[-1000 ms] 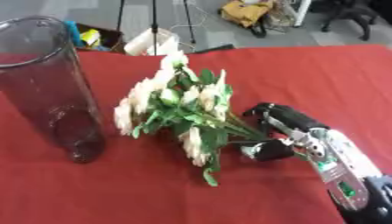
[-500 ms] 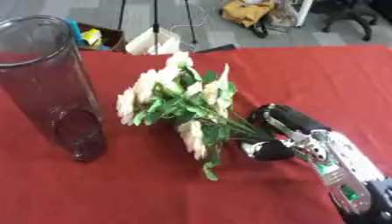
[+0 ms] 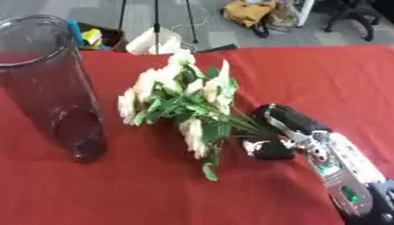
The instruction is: Arrange flowers into the vase.
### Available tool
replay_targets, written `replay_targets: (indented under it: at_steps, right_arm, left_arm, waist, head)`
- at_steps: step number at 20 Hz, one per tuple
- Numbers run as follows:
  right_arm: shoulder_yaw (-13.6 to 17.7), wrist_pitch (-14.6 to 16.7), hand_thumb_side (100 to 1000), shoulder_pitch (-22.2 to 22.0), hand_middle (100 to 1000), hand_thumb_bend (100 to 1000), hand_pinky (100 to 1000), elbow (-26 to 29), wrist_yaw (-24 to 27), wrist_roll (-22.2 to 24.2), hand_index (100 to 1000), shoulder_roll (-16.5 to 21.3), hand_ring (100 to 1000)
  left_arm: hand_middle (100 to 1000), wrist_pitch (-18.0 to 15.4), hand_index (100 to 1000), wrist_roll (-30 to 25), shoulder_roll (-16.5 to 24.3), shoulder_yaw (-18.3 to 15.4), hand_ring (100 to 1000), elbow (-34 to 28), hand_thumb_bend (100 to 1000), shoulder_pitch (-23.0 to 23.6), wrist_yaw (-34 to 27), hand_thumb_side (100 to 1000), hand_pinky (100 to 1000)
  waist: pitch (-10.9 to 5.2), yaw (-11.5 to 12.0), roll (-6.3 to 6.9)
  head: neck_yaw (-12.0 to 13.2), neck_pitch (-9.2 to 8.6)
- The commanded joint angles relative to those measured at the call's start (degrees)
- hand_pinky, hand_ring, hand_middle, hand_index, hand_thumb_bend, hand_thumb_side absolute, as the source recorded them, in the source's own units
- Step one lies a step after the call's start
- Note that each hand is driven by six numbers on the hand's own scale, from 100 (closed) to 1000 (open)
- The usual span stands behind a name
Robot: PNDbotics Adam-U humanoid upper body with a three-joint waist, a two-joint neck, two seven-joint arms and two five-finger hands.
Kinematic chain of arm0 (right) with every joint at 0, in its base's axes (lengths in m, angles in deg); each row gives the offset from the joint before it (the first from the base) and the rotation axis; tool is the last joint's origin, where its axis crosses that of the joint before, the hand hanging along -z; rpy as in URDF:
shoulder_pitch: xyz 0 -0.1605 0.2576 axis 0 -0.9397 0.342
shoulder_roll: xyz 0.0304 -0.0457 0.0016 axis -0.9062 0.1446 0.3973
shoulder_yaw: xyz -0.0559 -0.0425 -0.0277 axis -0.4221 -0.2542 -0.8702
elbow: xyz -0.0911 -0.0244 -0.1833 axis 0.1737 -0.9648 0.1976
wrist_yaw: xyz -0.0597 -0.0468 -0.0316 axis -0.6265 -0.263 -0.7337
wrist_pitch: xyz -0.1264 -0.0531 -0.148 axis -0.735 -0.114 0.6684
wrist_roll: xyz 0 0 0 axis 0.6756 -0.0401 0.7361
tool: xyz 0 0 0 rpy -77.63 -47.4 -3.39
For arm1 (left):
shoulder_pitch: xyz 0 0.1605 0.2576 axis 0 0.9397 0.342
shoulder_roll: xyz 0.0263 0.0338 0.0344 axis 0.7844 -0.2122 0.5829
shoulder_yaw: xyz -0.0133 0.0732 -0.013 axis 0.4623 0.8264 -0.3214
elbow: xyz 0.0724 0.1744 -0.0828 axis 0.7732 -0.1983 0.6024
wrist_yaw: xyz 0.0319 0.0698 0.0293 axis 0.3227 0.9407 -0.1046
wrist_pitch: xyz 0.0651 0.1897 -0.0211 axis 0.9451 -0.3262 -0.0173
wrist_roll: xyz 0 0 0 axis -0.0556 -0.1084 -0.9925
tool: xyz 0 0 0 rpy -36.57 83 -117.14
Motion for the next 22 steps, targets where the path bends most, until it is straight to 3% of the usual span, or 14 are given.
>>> replay_targets:
  at_steps: [1,7,15,22]
  right_arm:
    - [0.1,0.9,522,0.4,274,100,989,0.8,1.1,0.3,774,1.1,1000]
    - [0.6,3.0,435,0.7,260,100,982,0.6,3.7,1.2,787,0.6,1000]
    - [0.9,1.5,353,0.8,203,100,894,0.9,5.8,0.0,755,0.7,1000]
    - [0.9,0.4,343,0.9,173,100,822,0.9,6.5,-1.3,734,0.9,966]
  left_arm:
    - [646,-0.1,785,-0.4,-0.1,0.5,476,-1.1,145,-0.6,0.2,1000,614]
    - [646,0.0,785,-0.7,-0.1,0.5,476,-1.1,145,-0.6,0.2,1000,615]
    - [646,0.1,785,-1.1,-0.2,0.6,476,-1.1,145,-0.5,0.2,1000,618]
    - [647,0.2,785,-1.3,-0.2,0.6,476,-1.1,144,-0.5,0.2,1000,619]
  waist:
    - [-1.13,-0.1,-0.04]
    - [-0.98,-0.3,0.09]
    - [-0.84,-0.5,0.14]
    - [-0.78,-0.6,0.2]
  head:
    - [-0.2,-0.9]
    - [-0.1,-1.06]
    - [-0.2,-1.14]
    - [-0.2,-1.19]
